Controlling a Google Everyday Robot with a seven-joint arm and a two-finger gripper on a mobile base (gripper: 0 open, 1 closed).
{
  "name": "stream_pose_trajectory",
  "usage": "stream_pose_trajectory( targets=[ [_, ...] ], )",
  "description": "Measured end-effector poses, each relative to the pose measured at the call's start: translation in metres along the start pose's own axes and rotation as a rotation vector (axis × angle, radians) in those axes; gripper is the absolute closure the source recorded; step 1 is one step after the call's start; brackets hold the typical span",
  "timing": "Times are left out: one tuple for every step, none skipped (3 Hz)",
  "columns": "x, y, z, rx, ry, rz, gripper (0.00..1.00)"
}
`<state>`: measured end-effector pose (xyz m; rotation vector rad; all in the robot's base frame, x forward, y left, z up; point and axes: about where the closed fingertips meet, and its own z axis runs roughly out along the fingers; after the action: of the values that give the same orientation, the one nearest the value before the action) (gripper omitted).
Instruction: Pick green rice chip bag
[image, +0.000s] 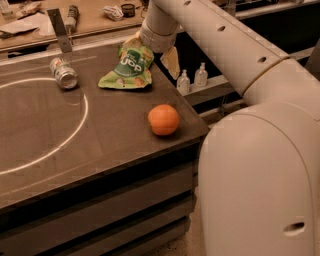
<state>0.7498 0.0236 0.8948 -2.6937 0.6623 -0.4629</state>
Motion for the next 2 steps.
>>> stream_pose_trajectory(
  targets=[
    [0.004,-0.010,0.004,0.022,0.057,-0.143,0.00],
    [0.005,-0.028,0.017,0.041,0.070,-0.260,0.00]
  ],
)
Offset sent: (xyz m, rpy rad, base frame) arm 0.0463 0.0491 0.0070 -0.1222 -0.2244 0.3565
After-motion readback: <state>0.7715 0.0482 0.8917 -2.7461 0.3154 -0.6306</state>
